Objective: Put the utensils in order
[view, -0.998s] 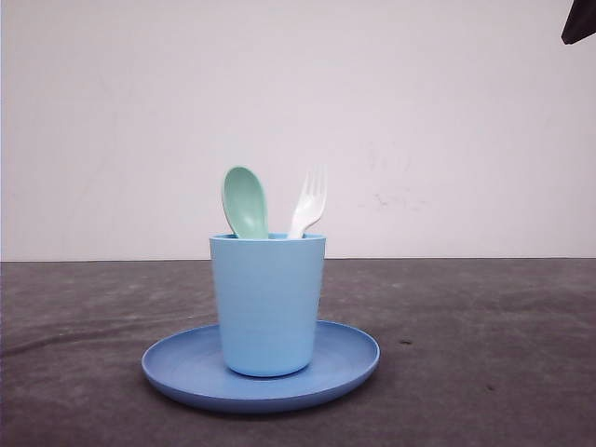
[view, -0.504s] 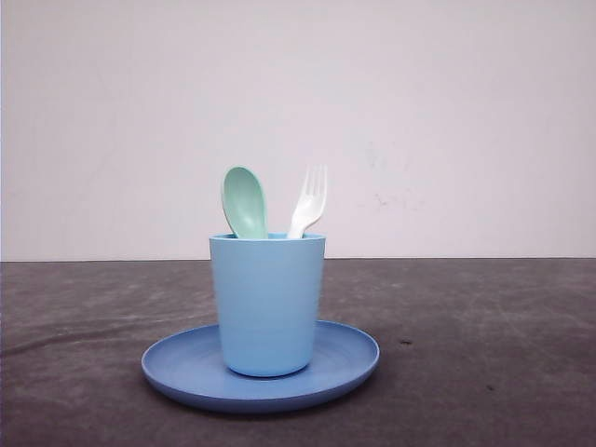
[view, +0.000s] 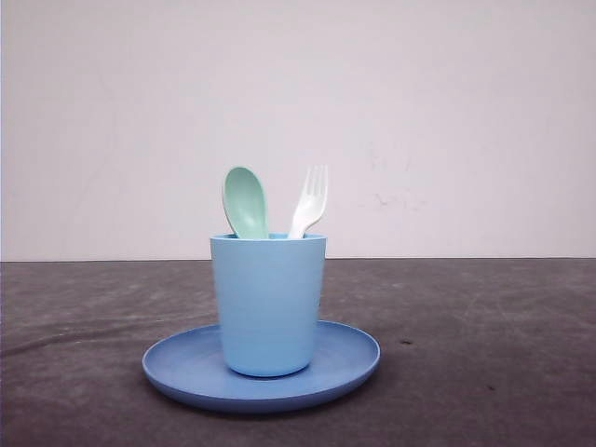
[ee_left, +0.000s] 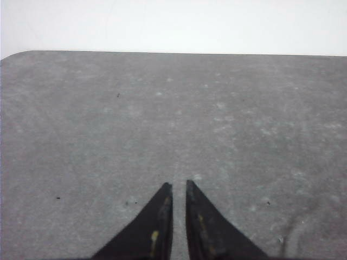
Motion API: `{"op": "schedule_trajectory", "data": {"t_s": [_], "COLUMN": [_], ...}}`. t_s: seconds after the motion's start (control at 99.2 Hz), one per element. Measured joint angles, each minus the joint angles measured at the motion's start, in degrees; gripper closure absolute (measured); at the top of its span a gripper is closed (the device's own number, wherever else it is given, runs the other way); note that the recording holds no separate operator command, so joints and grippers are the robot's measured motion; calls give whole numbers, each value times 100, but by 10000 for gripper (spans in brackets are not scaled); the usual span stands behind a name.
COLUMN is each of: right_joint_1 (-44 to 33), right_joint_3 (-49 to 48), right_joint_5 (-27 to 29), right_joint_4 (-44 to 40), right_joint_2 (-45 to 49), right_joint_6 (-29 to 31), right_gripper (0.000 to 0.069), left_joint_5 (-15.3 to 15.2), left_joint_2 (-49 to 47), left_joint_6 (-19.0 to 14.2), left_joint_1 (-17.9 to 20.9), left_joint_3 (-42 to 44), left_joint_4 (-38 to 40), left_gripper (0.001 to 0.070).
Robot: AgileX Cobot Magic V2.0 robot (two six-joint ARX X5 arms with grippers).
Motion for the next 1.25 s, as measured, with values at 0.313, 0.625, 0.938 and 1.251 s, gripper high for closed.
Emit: {"op": "schedule_trajectory", "data": {"t_s": [0.313,0.625,0.938,1.251], "right_joint_1": [-2,-2,-2,-2], "right_joint_3": [-48,-48,-48,-50], "right_joint_5": [2,0,2,2], "right_joint_4": [136,136,136,136], "right_joint_2": [-2,-2,-2,-2], "right_joint_6": [-2,0,-2,-2], "right_gripper": [684,684,684,684], "left_joint_5": [0,0,0,0], "left_joint_2": [0,0,0,0], "left_joint_6": [0,0,0,0], "left_joint_1": [0,0,0,0], "left_joint_3": [0,2,0,0], "left_joint_4": [0,0,0,0], "left_gripper": [691,691,691,691]}}
